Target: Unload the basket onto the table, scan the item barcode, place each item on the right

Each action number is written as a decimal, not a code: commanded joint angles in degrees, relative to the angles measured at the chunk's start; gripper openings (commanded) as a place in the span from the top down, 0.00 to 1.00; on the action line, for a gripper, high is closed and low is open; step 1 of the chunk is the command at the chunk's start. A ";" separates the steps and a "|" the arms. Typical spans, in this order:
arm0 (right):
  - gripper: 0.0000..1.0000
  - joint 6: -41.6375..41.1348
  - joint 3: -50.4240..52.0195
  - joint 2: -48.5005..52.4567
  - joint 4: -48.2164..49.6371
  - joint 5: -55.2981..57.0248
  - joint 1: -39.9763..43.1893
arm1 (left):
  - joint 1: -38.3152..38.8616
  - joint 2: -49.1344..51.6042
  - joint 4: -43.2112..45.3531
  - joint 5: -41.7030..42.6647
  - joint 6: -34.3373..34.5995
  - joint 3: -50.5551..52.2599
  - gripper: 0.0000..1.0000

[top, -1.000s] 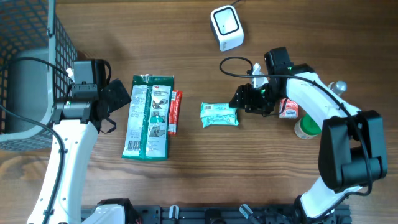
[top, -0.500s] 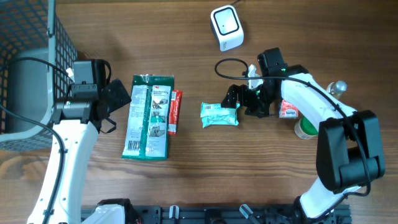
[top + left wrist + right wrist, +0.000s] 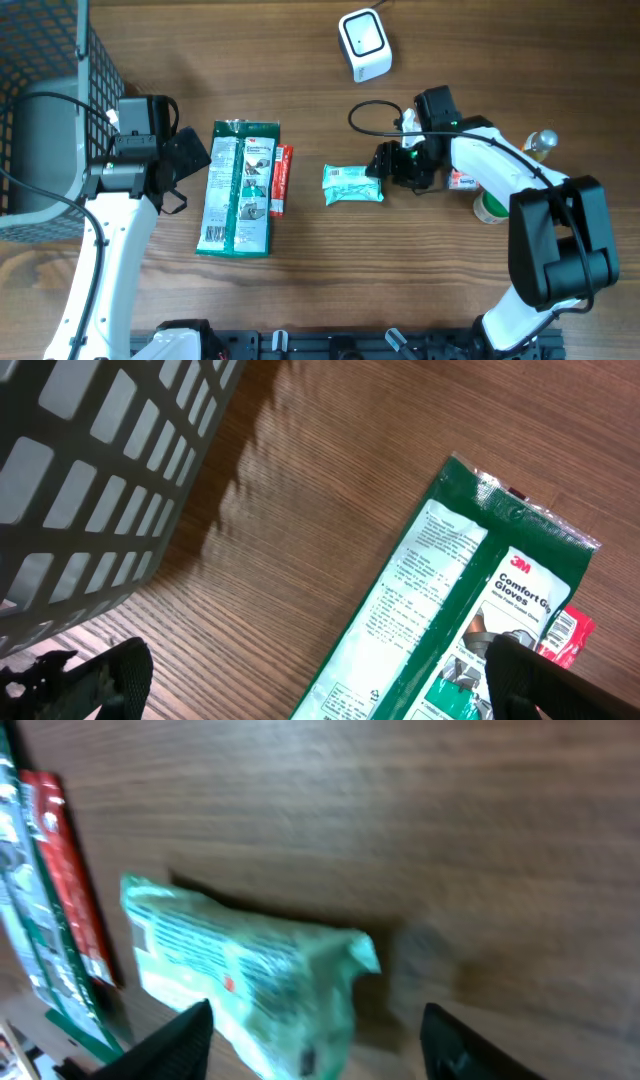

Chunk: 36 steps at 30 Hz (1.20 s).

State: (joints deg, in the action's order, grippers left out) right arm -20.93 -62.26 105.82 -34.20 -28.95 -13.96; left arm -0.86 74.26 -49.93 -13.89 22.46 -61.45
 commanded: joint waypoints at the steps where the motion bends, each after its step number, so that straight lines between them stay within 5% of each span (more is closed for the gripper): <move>1: 0.42 -1.77 0.85 0.85 1.55 -2.80 0.09 | -0.22 0.11 0.13 -0.72 0.74 -0.52 0.00; 11: 0.53 -9.20 13.31 0.85 20.13 -9.05 0.09 | -0.22 0.11 0.13 -0.72 0.74 -0.52 0.00; 15: 0.96 -9.05 13.49 0.79 22.64 -10.82 0.15 | -0.22 0.11 0.13 -0.72 0.74 -0.52 0.00; 19: 0.96 -3.89 13.31 -1.77 24.98 -16.22 1.07 | -0.22 0.11 0.13 -0.74 0.74 -0.52 0.00; 25: 0.96 14.49 13.31 -16.63 21.68 -14.86 1.38 | -0.22 0.11 0.13 -0.72 0.74 -0.52 0.00; 33: 0.96 12.02 13.31 -28.37 18.93 -13.16 1.40 | -0.22 0.11 0.13 -0.74 0.74 -0.52 0.00; 36: 0.96 17.38 13.31 -28.41 17.16 -13.05 1.38 | -0.22 0.11 0.13 -0.72 0.74 -0.52 0.00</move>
State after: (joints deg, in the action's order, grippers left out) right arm -8.78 -48.66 78.39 -15.92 -40.53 -12.80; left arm -0.86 74.26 -49.93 -13.89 22.46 -61.45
